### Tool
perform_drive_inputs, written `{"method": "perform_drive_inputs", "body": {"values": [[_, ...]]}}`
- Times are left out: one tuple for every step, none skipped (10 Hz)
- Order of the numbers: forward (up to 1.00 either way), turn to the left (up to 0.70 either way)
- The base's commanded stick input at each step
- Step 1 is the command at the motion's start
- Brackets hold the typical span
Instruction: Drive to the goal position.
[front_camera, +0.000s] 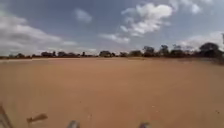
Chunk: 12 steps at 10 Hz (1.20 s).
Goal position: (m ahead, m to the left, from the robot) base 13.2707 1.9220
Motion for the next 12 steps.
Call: {"method": "perform_drive_inputs", "body": {"values": [[0.70, 0.00], [0.70, 0.00], [0.70, 0.00], [0.70, 0.00], [0.70, 0.00], [0.70, 0.00], [0.70, 0.00], [0.70, 0.00], [0.70, 0.00], [0.70, 0.00], [0.70, 0.00], [0.70, 0.00]]}}
